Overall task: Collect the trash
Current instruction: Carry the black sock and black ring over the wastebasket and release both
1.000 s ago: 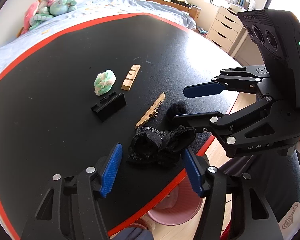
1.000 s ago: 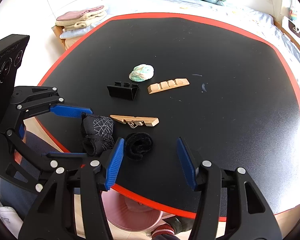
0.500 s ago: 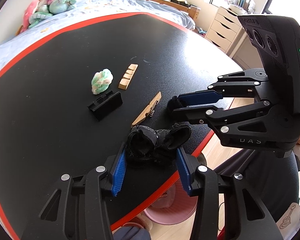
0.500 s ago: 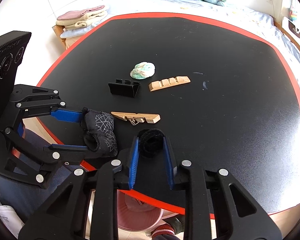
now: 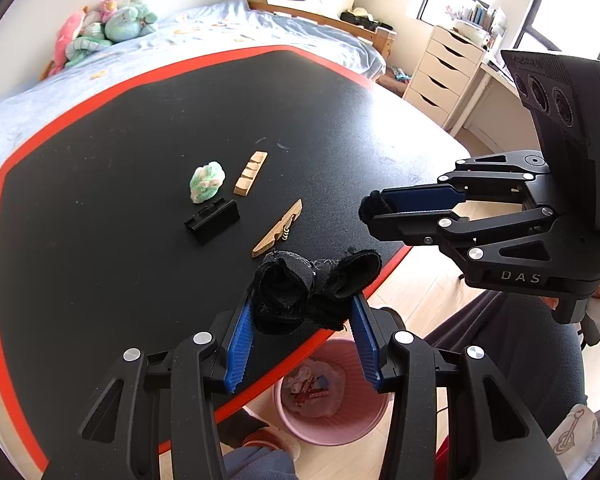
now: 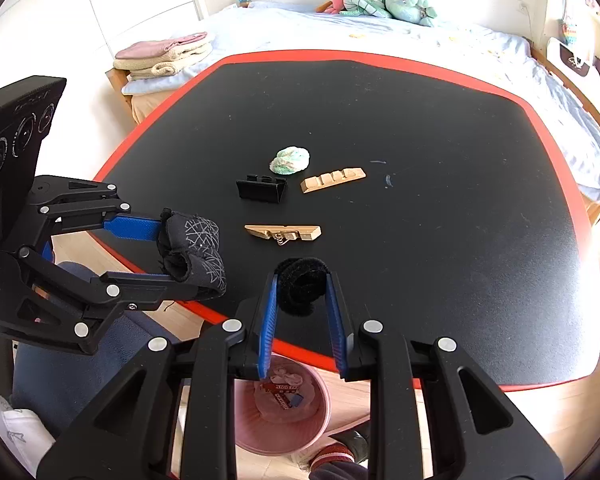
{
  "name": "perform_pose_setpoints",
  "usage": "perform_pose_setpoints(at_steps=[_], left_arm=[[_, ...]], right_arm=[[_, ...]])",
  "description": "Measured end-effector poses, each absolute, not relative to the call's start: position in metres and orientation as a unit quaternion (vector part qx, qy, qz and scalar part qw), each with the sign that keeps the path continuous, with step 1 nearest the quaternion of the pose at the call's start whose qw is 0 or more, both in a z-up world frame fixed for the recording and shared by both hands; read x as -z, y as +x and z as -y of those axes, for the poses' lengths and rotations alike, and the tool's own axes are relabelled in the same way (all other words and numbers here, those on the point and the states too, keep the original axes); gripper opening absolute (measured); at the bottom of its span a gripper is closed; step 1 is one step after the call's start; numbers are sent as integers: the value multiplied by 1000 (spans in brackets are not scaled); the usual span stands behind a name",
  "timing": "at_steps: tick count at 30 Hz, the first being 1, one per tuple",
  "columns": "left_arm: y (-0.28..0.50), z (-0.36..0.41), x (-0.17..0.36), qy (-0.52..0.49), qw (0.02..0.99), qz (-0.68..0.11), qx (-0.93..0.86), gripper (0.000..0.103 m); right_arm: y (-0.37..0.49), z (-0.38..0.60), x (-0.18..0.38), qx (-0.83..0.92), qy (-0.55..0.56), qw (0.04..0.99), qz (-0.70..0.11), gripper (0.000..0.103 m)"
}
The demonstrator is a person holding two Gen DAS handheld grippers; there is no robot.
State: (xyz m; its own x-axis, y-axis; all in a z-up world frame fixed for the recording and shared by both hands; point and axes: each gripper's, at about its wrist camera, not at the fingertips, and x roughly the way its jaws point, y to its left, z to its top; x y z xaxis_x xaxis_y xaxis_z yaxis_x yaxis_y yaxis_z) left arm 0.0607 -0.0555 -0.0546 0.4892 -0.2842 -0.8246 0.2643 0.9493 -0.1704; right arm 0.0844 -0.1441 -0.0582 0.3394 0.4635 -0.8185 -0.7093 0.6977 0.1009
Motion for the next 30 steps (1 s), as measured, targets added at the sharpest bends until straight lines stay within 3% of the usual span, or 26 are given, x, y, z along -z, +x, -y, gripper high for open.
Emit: perform_pose_setpoints(at_steps=[17,30], left_arm=[[7,75,27,-3,874,-458,160,45],[-31,90,30,0,873,-459,166,45]], right_arm=[[7,181,20,-359,-127,821,-425,23],[-37,194,26,-364,-123,816,-431,23]])
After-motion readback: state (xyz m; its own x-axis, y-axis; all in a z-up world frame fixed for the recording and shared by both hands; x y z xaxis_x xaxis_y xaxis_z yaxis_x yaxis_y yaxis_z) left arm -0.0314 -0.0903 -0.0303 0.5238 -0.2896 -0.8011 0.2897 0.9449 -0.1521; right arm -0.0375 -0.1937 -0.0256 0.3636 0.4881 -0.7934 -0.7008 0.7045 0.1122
